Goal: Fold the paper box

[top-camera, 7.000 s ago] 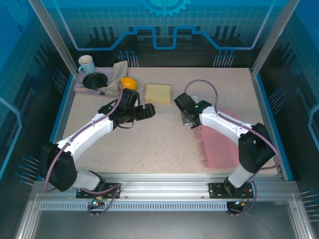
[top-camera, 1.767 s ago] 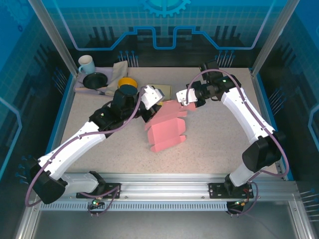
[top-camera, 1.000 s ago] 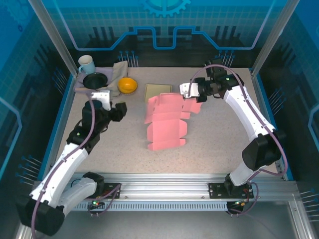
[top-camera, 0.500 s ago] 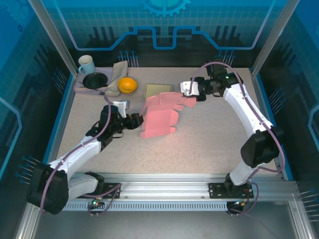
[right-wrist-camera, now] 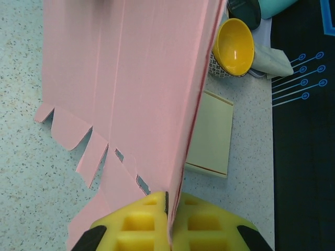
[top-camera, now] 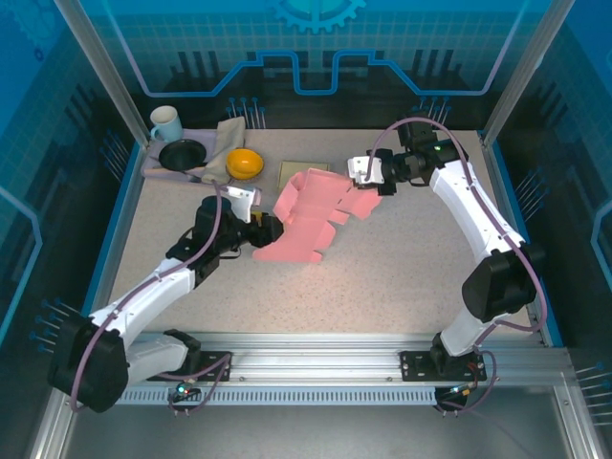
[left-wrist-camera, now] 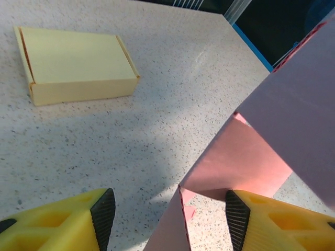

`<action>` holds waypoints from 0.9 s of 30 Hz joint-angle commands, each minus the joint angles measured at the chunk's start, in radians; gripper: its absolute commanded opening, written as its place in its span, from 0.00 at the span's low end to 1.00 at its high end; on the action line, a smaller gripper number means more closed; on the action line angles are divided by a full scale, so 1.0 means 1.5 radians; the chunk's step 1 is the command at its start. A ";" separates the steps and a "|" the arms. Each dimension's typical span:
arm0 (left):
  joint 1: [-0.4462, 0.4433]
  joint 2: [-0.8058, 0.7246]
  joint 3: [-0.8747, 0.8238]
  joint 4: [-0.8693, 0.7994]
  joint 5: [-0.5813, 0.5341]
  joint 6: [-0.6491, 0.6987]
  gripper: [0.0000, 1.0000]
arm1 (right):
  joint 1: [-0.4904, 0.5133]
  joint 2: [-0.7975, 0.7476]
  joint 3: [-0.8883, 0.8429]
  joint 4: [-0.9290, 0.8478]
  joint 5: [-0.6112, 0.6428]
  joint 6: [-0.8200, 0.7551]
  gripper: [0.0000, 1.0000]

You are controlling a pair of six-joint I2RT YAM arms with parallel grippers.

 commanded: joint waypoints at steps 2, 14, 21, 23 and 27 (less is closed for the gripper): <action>-0.002 -0.041 0.013 0.014 0.000 0.039 0.62 | 0.000 -0.019 -0.009 -0.029 -0.047 -0.017 0.00; -0.004 -0.045 0.021 0.059 0.111 0.037 0.51 | 0.000 -0.029 0.000 -0.088 -0.132 -0.045 0.00; -0.007 -0.072 0.012 0.050 0.103 0.040 0.18 | 0.000 -0.026 0.000 -0.090 -0.119 -0.046 0.00; -0.008 -0.081 0.007 0.048 0.104 0.042 0.15 | -0.001 -0.027 -0.002 -0.088 -0.119 -0.046 0.00; -0.009 -0.095 -0.002 0.054 0.121 0.044 0.05 | -0.003 -0.027 -0.004 -0.088 -0.117 -0.049 0.00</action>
